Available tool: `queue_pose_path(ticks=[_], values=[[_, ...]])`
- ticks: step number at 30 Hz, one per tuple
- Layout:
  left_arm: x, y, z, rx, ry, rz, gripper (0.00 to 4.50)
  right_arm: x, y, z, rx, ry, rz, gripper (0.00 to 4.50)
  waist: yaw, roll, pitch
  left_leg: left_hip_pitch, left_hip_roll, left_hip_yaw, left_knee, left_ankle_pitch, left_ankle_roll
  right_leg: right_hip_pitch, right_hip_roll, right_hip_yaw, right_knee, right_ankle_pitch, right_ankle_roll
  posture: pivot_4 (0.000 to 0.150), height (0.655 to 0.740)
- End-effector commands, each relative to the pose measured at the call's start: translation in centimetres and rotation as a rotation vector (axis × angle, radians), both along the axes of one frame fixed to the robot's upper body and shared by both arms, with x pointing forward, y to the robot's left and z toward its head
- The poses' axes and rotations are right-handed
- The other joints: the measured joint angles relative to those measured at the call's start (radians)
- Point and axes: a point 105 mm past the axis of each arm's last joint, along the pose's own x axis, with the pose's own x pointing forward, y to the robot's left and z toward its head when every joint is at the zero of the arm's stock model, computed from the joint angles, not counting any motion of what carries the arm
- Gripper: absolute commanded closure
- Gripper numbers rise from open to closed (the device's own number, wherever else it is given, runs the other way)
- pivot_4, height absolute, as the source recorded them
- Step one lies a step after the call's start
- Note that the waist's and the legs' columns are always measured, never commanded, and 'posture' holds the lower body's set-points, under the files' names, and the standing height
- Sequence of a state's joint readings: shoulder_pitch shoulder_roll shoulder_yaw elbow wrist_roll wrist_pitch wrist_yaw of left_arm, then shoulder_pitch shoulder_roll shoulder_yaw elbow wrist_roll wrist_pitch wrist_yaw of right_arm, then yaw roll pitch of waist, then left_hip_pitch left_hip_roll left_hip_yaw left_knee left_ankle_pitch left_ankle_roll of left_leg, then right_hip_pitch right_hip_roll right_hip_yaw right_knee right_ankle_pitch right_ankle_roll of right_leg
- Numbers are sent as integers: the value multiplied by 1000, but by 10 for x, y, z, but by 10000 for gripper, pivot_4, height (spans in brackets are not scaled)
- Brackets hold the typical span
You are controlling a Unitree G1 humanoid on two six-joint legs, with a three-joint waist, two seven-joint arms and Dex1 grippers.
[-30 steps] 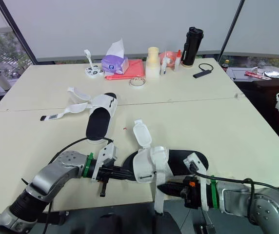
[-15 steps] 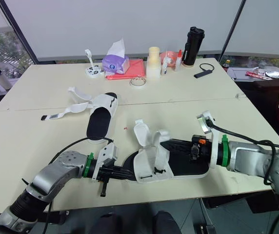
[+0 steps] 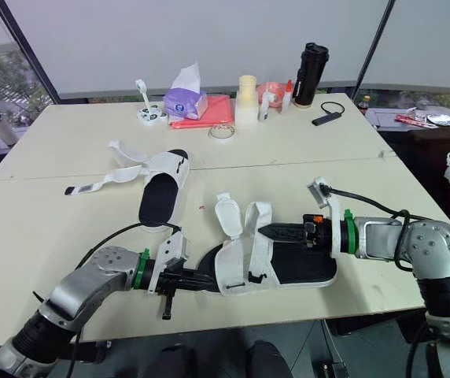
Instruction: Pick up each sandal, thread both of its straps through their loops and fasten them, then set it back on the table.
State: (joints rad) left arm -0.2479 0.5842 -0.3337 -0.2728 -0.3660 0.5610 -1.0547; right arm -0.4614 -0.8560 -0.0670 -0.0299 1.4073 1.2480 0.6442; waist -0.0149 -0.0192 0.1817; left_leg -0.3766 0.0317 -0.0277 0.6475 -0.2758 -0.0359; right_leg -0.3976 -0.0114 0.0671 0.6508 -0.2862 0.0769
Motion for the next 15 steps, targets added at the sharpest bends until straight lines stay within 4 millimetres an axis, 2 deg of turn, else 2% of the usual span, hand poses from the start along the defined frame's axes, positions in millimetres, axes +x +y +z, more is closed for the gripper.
queue_pose_path(ticks=[1,3,11,15], values=[[2,6,-8,39,13,43,45000,3,-1,26,103,-35,16,44473,0,0,0,0,0,0,0,0,0,0,0,0,0,0,0,1500,7400],[3,6,-8,39,12,45,45000,3,-1,24,102,-21,15,44473,0,0,0,0,0,0,0,0,0,0,0,0,0,1,1,1500,7400],[3,5,-8,35,9,47,45000,-4,2,-9,-65,-5,21,44473,0,0,0,0,0,0,0,0,1,0,0,0,0,1,1,1500,7400],[3,3,-9,33,11,48,45000,-6,2,-16,-77,3,30,44473,1,0,0,0,0,0,0,0,1,0,0,0,0,1,1,1500,7400]])
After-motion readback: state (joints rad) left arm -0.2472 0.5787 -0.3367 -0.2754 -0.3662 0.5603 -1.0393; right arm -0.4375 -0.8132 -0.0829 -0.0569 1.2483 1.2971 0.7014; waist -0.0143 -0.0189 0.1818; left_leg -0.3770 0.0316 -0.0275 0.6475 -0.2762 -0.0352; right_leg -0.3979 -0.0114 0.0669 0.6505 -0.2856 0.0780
